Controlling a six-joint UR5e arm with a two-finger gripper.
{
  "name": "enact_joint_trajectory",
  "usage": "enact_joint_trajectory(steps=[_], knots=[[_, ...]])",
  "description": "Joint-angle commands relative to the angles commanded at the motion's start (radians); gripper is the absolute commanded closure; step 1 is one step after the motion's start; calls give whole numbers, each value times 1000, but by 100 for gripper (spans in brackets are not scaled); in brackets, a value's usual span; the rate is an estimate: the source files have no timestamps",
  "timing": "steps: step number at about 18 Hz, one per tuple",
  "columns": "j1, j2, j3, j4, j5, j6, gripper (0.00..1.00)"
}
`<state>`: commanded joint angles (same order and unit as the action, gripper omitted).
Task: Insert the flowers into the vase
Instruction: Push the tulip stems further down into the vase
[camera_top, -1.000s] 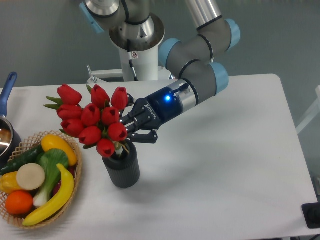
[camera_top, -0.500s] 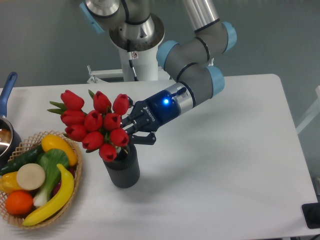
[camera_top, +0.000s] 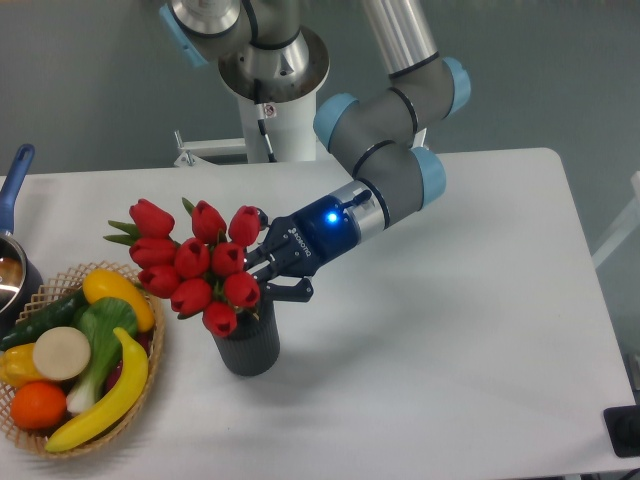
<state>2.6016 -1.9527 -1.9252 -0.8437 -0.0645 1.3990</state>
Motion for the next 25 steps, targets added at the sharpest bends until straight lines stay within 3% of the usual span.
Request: enact_joint_trajectory(steps=[10,25], knots=[[12,-18,-9,6,2,12,78],[17,-37,-81,6,2,118,78]])
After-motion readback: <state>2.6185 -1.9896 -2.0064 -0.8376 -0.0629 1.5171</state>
